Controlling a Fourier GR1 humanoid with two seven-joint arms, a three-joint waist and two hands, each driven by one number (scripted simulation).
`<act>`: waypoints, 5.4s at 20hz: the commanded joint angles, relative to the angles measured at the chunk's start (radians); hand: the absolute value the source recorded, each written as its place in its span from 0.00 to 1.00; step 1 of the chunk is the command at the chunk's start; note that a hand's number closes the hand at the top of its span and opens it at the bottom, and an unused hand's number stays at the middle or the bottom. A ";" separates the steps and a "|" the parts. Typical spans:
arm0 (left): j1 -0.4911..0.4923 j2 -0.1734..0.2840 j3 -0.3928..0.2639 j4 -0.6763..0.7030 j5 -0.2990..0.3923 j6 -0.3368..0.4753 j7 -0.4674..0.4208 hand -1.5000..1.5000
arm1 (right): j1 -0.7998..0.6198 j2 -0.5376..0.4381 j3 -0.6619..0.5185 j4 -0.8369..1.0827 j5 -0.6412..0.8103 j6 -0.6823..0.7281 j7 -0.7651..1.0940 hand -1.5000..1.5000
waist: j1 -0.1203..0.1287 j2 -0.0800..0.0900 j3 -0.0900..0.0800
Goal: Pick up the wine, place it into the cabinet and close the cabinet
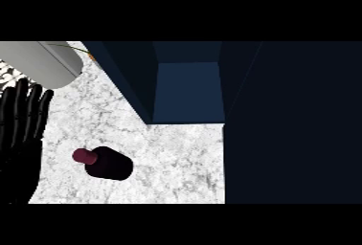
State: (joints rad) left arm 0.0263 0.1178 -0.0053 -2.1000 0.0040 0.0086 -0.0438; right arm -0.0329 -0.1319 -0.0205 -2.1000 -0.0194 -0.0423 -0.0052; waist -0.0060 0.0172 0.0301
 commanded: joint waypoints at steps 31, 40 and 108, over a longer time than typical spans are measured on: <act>-0.164 -0.052 -0.045 0.052 0.436 -0.096 0.386 0.00 | 0.224 -0.003 0.097 -0.367 -0.203 0.176 0.374 0.00 | 0.002 -0.018 -0.030; -0.106 -0.029 -0.020 -0.034 0.427 -0.079 0.444 0.00 | 0.273 0.006 0.050 -0.393 -0.236 0.214 0.351 0.00 | 0.000 -0.019 -0.030; -0.175 0.064 0.172 1.321 -0.002 -0.506 -0.586 0.00 | 0.149 0.100 0.106 -0.379 -0.100 0.211 0.463 0.00 | 0.000 -0.017 -0.031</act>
State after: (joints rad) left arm -0.1364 0.1785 0.1813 -0.8800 0.0396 -0.4874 -0.5414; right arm 0.0948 -0.0484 0.0337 -2.4093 -0.1682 0.1871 0.4194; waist -0.0052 0.0004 -0.0003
